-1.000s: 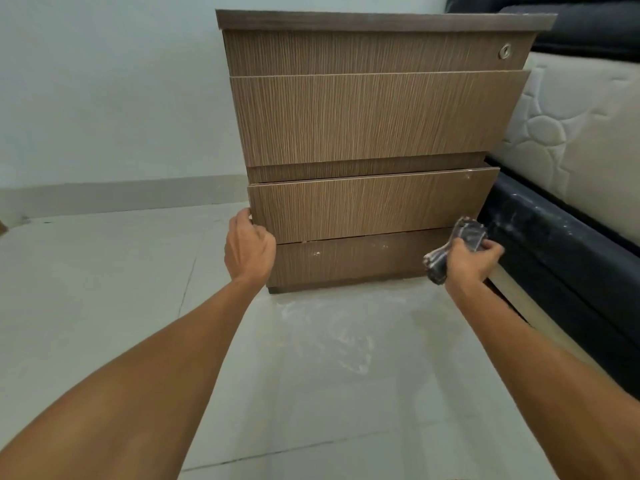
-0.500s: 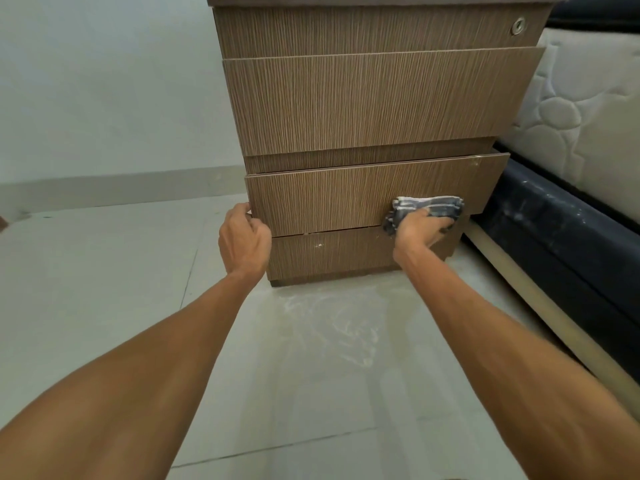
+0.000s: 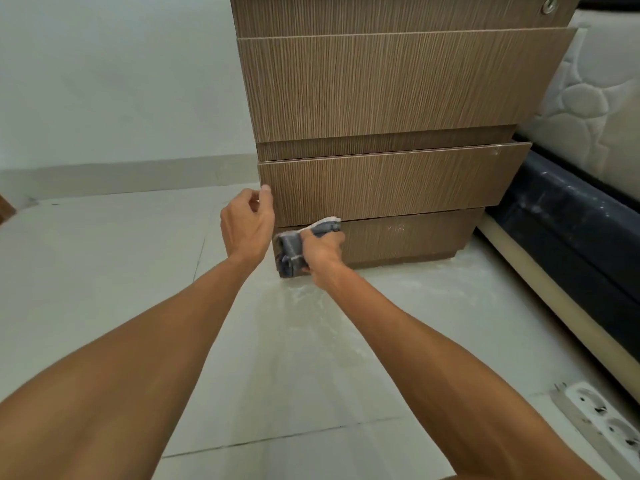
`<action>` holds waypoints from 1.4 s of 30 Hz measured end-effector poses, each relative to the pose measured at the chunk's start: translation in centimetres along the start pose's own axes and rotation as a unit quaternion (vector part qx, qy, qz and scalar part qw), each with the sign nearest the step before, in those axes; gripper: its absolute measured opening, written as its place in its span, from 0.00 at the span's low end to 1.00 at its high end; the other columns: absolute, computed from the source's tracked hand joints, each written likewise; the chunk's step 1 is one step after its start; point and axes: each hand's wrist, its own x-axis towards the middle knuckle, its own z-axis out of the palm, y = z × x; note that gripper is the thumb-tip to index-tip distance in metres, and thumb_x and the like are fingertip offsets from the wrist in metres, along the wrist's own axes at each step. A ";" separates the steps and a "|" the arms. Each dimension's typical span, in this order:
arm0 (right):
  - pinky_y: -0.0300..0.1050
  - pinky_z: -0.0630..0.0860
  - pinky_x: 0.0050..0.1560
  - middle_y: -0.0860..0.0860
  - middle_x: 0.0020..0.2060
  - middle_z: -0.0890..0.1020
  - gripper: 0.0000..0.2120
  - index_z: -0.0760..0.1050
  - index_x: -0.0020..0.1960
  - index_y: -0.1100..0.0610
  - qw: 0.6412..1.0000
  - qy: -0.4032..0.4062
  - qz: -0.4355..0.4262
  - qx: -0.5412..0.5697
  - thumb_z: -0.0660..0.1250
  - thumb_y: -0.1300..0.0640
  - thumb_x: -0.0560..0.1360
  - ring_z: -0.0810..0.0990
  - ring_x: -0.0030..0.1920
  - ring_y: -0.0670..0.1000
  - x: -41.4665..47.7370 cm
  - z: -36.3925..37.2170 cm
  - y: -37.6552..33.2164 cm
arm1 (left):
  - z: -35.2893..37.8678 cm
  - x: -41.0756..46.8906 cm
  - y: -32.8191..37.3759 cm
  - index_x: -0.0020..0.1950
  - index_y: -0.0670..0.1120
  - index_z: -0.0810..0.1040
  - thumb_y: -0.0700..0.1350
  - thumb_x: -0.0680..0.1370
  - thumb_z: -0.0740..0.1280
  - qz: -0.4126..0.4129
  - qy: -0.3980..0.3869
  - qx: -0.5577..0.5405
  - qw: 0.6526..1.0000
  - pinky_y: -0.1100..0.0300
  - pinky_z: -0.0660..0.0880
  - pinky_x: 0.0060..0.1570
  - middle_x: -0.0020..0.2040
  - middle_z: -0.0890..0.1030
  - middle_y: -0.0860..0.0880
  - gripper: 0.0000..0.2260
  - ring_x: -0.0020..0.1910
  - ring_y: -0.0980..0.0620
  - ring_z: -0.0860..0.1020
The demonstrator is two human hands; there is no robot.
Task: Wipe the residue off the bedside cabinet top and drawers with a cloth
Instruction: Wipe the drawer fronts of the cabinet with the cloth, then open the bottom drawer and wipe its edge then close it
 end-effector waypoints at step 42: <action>0.52 0.83 0.44 0.50 0.46 0.78 0.17 0.68 0.59 0.53 0.952 -0.065 -0.176 -0.244 0.70 0.59 0.74 0.83 0.44 0.52 -0.2 -8.8 2.4 | 3.7 -1.4 -4.0 0.70 0.47 0.72 0.40 0.80 0.60 -0.056 -0.154 0.174 0.971 0.48 0.75 0.56 0.64 0.77 0.44 0.18 0.59 0.42 0.77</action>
